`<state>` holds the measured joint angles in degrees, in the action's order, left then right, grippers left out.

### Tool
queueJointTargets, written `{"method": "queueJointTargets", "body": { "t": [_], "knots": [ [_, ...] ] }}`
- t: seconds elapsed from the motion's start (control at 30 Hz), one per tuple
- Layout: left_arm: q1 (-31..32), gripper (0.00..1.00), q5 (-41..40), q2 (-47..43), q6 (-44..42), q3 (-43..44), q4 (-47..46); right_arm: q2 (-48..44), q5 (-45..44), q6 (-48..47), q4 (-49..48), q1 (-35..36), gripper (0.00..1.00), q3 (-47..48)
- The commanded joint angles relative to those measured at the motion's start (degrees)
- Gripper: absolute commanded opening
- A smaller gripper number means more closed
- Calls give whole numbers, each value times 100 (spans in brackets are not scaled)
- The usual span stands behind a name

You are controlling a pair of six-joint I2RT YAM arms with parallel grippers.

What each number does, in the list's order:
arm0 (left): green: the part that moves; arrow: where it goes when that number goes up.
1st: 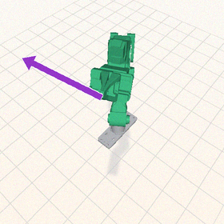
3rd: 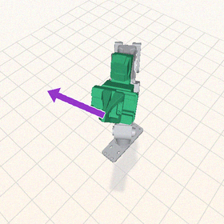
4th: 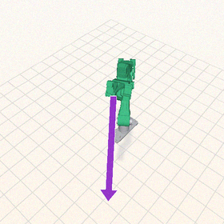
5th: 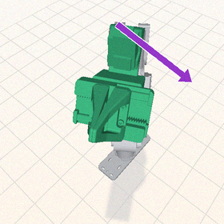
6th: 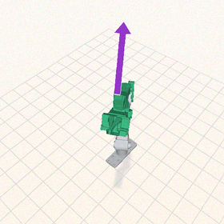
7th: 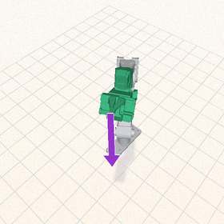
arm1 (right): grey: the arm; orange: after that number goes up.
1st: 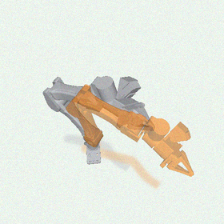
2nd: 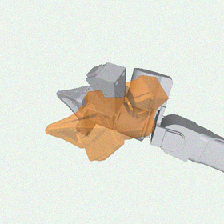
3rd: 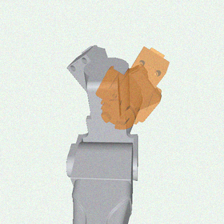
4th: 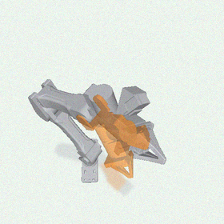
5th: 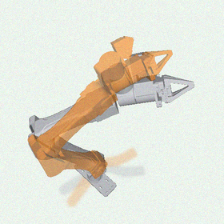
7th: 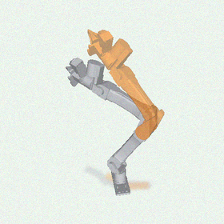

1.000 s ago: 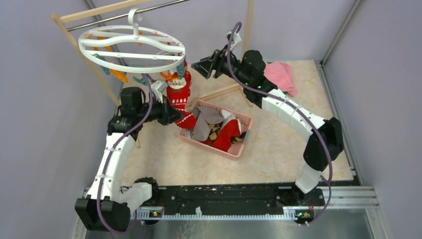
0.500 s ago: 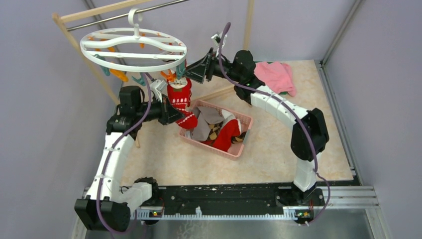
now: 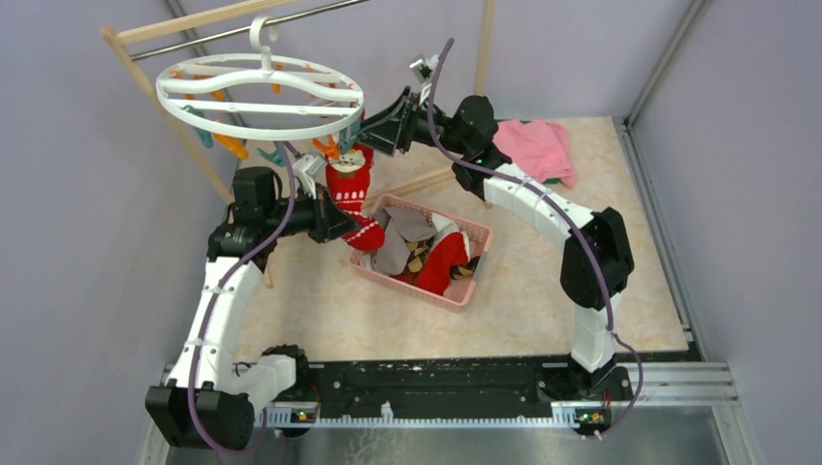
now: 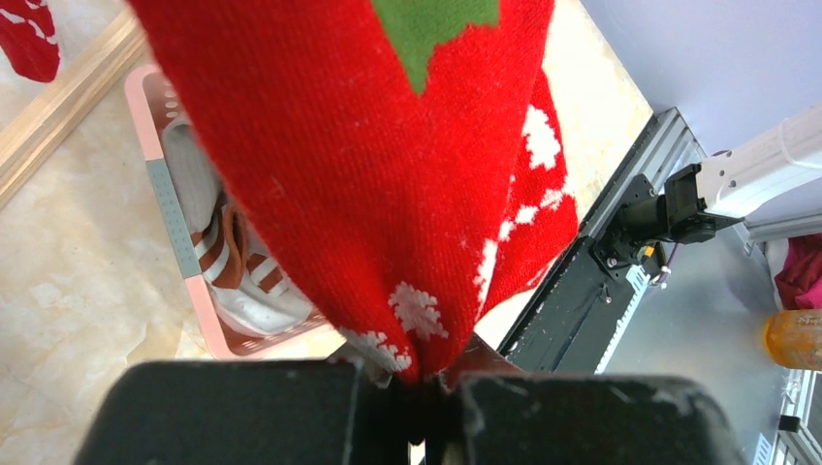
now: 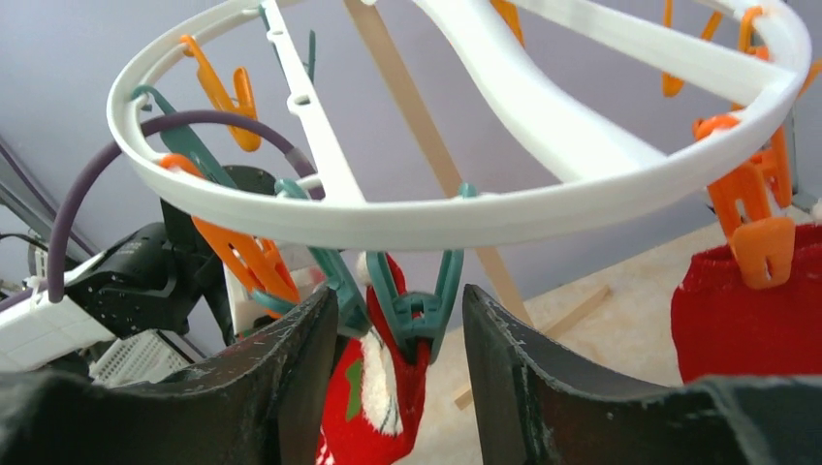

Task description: Remove the socks clipped to the hanger

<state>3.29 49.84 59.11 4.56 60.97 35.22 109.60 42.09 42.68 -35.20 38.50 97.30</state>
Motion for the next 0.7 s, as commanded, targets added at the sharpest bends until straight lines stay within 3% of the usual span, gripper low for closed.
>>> {"method": "queueJointTargets", "body": {
  "t": [0.0, 0.2, 0.5, 0.67],
  "knots": [
    [-30, 0, 1, -93, -72, 70, 56, 195, -168, 100, -332, 28, 48, 564],
    [-30, 0, -5, -111, -140, 37, 116, 384, -233, 314, -502, 34, 42, 773],
    [-30, 0, -142, -117, -81, -45, -47, 388, -277, 297, -429, 40, 5, 786],
    [-21, 0, -247, -68, 67, -349, -363, 392, -400, 57, -117, 131, 0, 921]
  ]
}}
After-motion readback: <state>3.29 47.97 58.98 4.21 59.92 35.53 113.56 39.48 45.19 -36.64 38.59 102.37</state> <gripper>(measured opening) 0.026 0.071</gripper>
